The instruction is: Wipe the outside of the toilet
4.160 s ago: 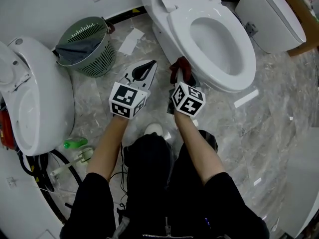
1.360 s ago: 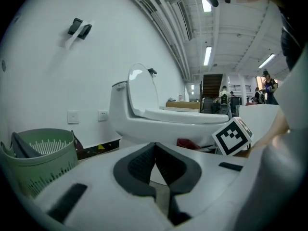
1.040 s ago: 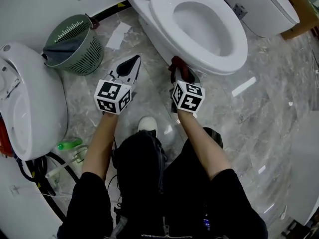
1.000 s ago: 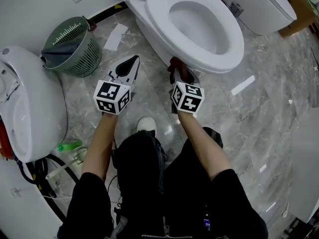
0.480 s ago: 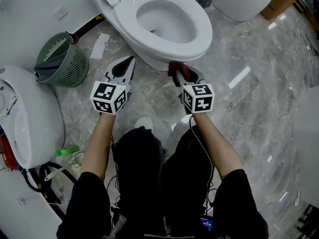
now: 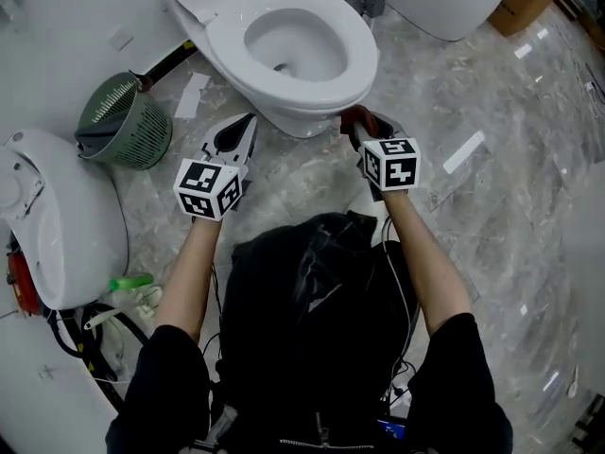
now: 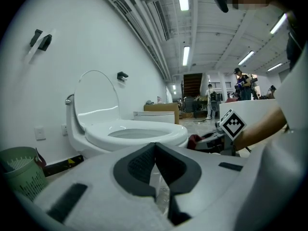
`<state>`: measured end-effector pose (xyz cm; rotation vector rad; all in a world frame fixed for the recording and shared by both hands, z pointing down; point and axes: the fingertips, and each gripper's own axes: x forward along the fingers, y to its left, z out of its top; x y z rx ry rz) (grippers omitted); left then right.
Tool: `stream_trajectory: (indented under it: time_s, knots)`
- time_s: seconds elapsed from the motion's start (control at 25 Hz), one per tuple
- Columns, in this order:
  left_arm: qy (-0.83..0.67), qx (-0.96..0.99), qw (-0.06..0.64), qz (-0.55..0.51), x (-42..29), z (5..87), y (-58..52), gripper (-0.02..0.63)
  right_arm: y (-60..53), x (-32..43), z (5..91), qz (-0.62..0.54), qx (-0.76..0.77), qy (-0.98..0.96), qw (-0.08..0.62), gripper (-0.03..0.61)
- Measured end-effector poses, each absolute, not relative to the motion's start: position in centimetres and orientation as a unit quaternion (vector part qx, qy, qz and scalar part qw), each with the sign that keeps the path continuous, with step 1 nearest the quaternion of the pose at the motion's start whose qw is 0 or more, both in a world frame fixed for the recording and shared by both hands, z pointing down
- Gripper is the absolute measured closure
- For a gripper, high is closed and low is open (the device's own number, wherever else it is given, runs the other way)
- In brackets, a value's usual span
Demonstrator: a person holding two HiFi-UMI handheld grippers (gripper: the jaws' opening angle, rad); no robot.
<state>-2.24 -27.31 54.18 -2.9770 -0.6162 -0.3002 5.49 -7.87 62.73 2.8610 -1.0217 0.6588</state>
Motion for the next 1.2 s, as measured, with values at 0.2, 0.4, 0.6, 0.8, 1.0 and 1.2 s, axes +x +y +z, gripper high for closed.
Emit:
stream_trajectory:
  time_s: [0.2,0.4,0.6,0.8,1.0,1.2]
  knots:
    - [-0.204,-0.974,0.032,-0.095,-1.2,55.3,-22.1,0.606,-4.9,7.2,63.0,0.197,0.911,-0.361,0.034,0.492]
    - [-0.165,-0.980,0.013,-0.108,1.1,57.2,-20.3,0.606,-1.5,9.3,62.7,0.178,0.877,-0.440,0.078,0.492]
    - [-0.119,-0.986,-0.007,-0.119,1.8,57.0,-18.3,0.606,-0.3,12.6,61.6,0.171,0.821,-0.533,0.117,0.492]
    - [-0.057,-0.988,-0.045,-0.137,3.1,56.8,-18.8,0.606,-2.0,15.5,59.3,0.174,0.783,-0.587,0.106,0.492]
    - [0.025,-0.982,-0.064,-0.174,2.4,54.4,-17.6,0.606,-3.8,17.0,56.4,0.204,0.728,-0.647,0.100,0.492]
    - [0.089,-0.974,-0.094,-0.184,4.1,51.5,-16.3,0.606,-3.3,19.1,53.8,0.237,0.684,-0.682,0.100,0.492]
